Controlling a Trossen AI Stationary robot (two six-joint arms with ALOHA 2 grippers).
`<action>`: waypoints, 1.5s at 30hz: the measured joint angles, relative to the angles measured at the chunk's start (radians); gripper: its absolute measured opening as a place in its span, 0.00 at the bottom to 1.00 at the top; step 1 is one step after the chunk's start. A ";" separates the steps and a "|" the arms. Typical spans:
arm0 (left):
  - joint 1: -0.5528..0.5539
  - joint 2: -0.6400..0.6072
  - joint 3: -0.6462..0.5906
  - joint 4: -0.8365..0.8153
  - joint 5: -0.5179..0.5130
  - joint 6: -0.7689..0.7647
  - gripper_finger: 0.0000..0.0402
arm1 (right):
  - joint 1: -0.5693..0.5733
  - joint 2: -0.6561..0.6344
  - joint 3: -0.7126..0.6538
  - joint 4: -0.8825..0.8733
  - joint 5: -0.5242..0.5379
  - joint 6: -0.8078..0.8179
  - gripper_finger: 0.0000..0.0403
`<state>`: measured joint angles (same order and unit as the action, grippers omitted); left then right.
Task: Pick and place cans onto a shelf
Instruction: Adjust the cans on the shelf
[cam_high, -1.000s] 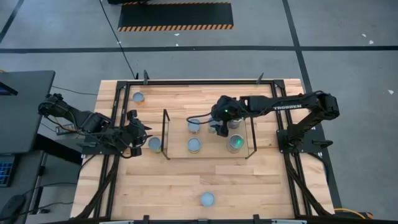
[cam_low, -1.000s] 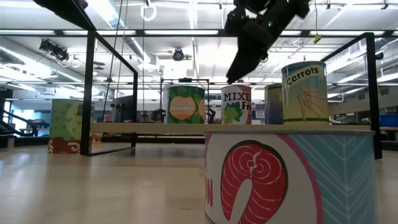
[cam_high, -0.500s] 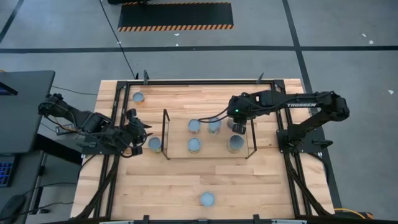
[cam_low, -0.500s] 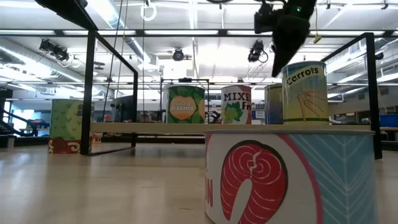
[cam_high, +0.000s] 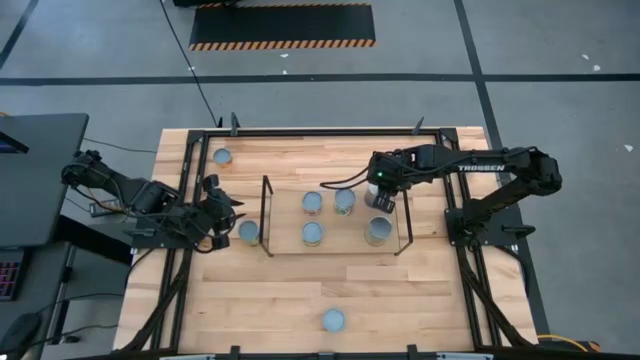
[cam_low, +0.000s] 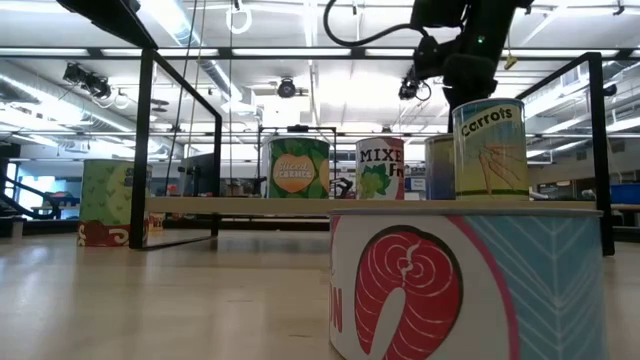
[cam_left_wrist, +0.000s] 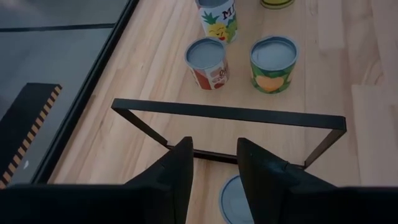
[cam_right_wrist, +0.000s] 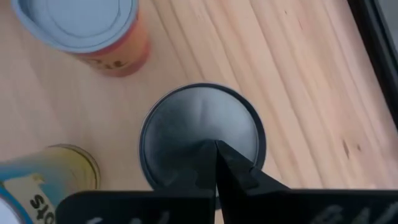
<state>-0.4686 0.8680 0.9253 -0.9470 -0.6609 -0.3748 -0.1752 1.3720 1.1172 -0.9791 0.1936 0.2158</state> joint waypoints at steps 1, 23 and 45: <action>0.000 0.000 0.000 0.000 0.000 -0.001 0.32 | 0.001 0.000 0.000 0.002 -0.002 0.002 0.02; 0.000 0.000 0.000 0.014 -0.013 0.000 0.32 | 0.065 0.001 0.144 0.127 -0.014 -0.011 0.01; 0.000 0.002 -0.001 0.044 -0.031 -0.005 0.32 | 0.046 0.227 0.054 0.419 -0.137 -0.080 0.01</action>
<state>-0.4686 0.8700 0.9245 -0.9034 -0.6914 -0.3794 -0.1289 1.5993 1.1709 -0.5602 0.0564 0.1356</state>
